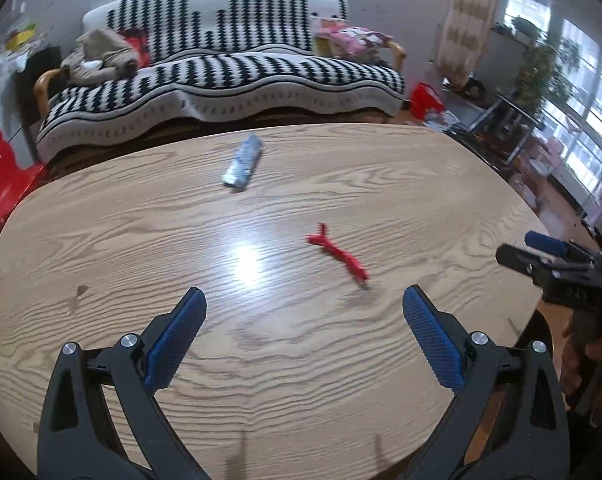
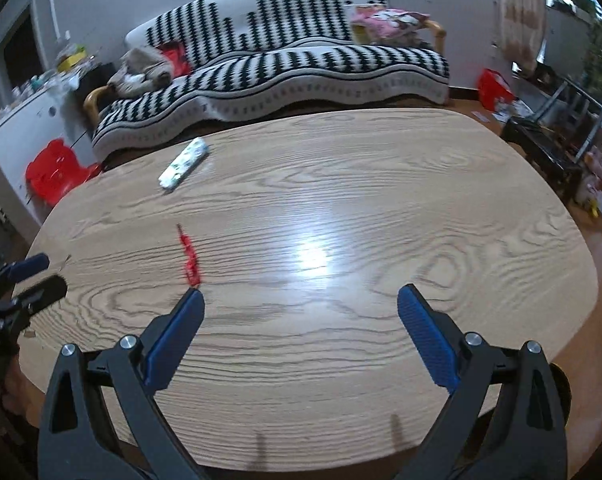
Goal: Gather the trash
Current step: 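Swing both tools back over the table toward the blister pack and red ribbon, then grasp the silver blister pack with left tool while right tool grasps the red ribbon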
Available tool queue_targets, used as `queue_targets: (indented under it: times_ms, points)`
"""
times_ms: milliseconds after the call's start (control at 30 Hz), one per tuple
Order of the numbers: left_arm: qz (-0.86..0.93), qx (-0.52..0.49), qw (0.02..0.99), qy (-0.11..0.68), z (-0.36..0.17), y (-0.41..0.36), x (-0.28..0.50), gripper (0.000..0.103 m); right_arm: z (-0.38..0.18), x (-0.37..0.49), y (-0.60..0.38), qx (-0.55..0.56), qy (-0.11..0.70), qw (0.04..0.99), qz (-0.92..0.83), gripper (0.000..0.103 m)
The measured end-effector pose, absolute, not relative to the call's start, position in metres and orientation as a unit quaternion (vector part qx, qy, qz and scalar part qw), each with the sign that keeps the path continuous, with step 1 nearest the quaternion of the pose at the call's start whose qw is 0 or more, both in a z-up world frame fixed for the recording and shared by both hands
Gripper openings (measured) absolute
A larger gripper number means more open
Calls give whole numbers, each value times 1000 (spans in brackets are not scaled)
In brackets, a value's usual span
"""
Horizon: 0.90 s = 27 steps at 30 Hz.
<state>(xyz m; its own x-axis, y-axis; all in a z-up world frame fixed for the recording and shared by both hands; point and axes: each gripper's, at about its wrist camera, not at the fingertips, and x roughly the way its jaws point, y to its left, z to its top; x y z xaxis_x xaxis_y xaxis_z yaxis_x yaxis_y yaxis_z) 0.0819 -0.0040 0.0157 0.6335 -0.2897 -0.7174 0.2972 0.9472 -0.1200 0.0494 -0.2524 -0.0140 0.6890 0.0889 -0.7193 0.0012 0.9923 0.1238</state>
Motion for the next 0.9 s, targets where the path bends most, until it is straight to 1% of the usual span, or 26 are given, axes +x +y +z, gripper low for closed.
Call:
queue_targets:
  times_ms: [400,567,767,800,900]
  points:
    - [-103,-17,905,412,2,46,108,96,-35,76,-206,20,416,907,64,94]
    - [-72,-36,900,428,-12,66,138,96,-46,86,-184,1,425,900,97,94]
    - [-59,-31,896,439,-35,63,181,96,-64,114,-151,-24,441,889,124,93]
    - [-60,-31,896,439,-38,61,188,96,-68,119,-147,-31,443,887,125,91]
    - [-72,-20,892,445,-51,50,215,96,-82,136,-136,-51,453,882,121,81]
